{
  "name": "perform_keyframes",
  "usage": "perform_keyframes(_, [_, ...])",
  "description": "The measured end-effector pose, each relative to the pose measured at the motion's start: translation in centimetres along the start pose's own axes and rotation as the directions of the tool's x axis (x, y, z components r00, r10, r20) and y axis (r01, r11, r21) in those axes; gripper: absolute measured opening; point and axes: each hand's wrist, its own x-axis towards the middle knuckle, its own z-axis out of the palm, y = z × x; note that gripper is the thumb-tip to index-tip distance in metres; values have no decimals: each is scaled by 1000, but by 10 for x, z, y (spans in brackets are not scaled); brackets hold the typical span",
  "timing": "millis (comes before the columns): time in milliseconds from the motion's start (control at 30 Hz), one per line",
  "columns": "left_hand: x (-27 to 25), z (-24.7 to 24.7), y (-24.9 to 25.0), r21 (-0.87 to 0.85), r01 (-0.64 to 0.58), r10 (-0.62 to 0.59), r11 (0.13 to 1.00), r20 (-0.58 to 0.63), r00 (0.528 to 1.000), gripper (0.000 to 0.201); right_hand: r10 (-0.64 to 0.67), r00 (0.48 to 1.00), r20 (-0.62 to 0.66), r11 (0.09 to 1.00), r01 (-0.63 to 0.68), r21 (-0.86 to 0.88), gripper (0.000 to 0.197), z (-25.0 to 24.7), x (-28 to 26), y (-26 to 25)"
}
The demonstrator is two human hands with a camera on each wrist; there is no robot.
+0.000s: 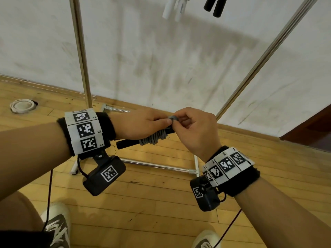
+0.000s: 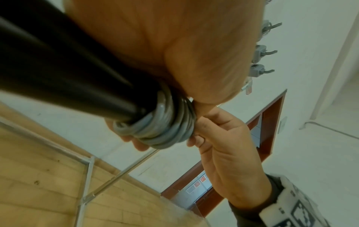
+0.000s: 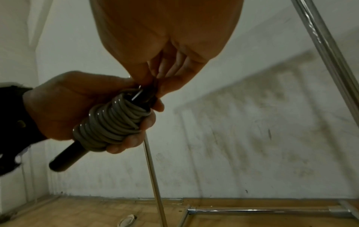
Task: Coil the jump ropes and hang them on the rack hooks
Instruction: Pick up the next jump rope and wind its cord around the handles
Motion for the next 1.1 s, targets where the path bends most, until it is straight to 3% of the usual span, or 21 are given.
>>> perform_keyframes(233, [1, -1, 0, 111, -14, 27, 994, -119, 993, 39, 87, 982, 169, 980, -115, 164, 32, -4, -1, 0])
perform_keyframes(300, [1, -1, 0, 111, -16, 30, 994, -119, 992, 44, 117, 982, 147, 974, -142, 174, 35, -4, 1, -1])
perform_keyframes(500, [-1, 0, 0, 33, -35, 37, 999, -71, 997, 36, 166, 985, 51, 962, -173, 212, 29, -3, 4, 3])
perform_keyframes(633, [0, 1, -1, 148, -44, 62, 988, -121, 991, 33, 184, 980, 75, 958, -196, 210, 27, -1, 2, 4])
perform_keyframes(700, [0, -1, -2, 172, -55, 79, 984, -139, 987, 29, 167, 978, 127, 954, -192, 229, 17, -8, 3, 6])
perform_keyframes(933, [0, 1, -1, 202, -116, 146, 973, -144, 979, 21, 285, 903, 321, 764, -417, 493, 15, -23, 11, 12])
perform_keyframes(1100, [-1, 1, 0, 239, -158, 194, 958, -137, 971, 26, 272, 858, 436, 702, -487, 520, 36, -21, 12, 17])
